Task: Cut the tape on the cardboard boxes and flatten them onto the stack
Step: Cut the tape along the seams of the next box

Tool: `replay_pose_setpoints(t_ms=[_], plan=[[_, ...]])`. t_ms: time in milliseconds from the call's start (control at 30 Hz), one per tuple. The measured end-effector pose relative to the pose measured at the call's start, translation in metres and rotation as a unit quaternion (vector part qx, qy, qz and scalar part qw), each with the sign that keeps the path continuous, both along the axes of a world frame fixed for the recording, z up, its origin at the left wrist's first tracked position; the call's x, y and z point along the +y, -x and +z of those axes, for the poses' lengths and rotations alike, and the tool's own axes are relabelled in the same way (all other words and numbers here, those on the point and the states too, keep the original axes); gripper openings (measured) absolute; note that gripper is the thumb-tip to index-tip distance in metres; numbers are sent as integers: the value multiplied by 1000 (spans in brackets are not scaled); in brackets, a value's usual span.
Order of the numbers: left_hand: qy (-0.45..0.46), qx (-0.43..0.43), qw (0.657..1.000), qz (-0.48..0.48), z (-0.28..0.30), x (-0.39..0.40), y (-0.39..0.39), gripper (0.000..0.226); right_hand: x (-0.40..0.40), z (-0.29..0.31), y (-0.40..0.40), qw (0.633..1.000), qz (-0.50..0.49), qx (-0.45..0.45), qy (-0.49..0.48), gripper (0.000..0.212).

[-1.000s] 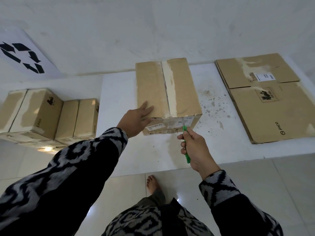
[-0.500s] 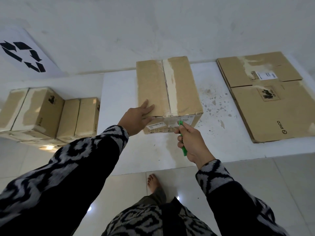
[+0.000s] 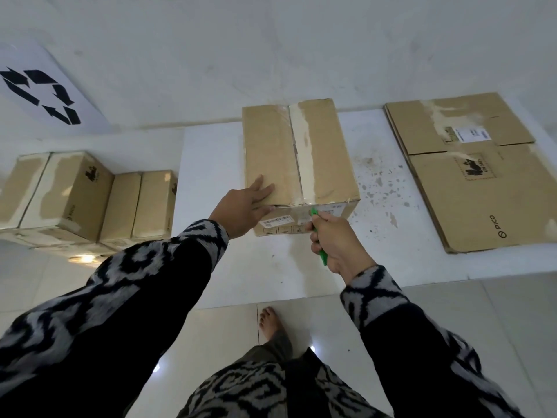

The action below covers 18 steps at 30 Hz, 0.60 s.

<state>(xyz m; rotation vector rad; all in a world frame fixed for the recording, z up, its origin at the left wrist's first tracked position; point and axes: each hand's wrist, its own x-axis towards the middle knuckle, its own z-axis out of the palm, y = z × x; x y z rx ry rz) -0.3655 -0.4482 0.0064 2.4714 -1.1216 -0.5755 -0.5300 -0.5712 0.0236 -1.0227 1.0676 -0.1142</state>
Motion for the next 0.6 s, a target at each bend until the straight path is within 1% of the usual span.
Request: replay_pose_setpoints(t_ms=[233, 367, 433, 500, 533, 600], plan=[[13, 12, 1000, 8, -1, 1, -1, 53, 6, 5, -4, 1000, 6, -5, -11, 38], [21, 15, 1000, 10, -2, 2, -1, 54, 10, 7, 28, 999, 54, -7, -3, 23], [24, 16, 1000, 10, -3, 2, -1, 54, 4, 5, 51, 998, 69, -9, 10, 23], [29, 17, 999, 11, -4, 2, -2, 53, -15, -7, 69, 997, 39, 31, 66, 25], [32, 18, 999, 13, -4, 3, -3, 53, -27, -16, 75, 991, 14, 71, 112, 27], [34, 15, 999, 10, -7, 3, -4, 54, -59, -44, 77, 959, 10, 180, 217, 35]])
